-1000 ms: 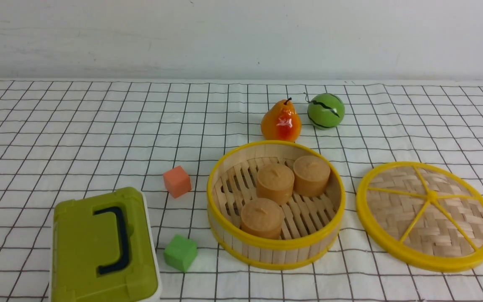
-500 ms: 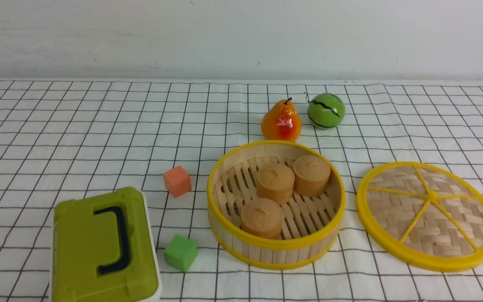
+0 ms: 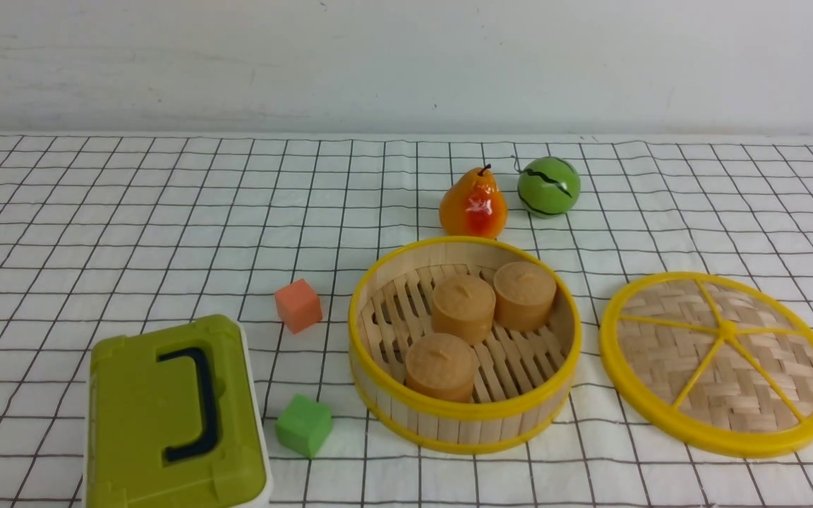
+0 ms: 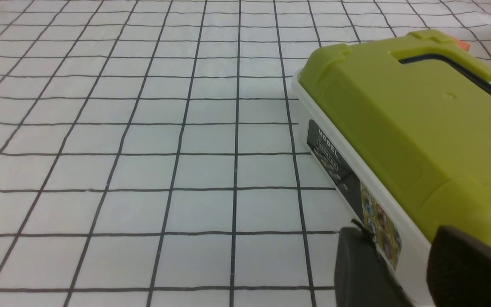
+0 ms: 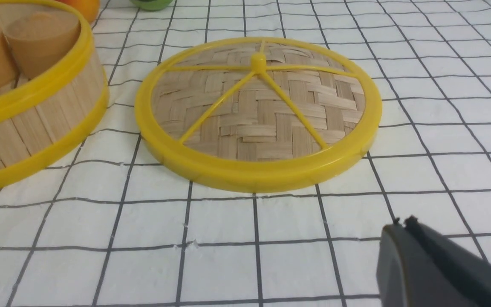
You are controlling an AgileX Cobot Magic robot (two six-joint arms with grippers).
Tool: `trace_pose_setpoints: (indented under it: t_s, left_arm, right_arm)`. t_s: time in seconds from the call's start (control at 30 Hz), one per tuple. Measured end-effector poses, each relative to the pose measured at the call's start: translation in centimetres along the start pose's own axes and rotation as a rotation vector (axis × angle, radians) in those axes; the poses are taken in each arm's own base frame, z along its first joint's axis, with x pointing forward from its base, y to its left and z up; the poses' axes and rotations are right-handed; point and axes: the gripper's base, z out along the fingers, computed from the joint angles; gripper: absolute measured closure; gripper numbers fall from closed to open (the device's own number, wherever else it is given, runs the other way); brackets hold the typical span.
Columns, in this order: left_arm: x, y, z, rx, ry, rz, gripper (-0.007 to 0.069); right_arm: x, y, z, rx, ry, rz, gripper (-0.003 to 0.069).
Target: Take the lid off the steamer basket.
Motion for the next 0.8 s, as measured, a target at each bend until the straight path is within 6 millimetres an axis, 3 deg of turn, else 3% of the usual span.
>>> trace_pose_setpoints:
  t_s: [0.8]
  left_arm:
    - [0.0,0.0,0.0,0.0,0.0,0.0,0.0386]
  right_arm:
    - [0.0,0.0,0.0,0.0,0.0,0.0,0.067]
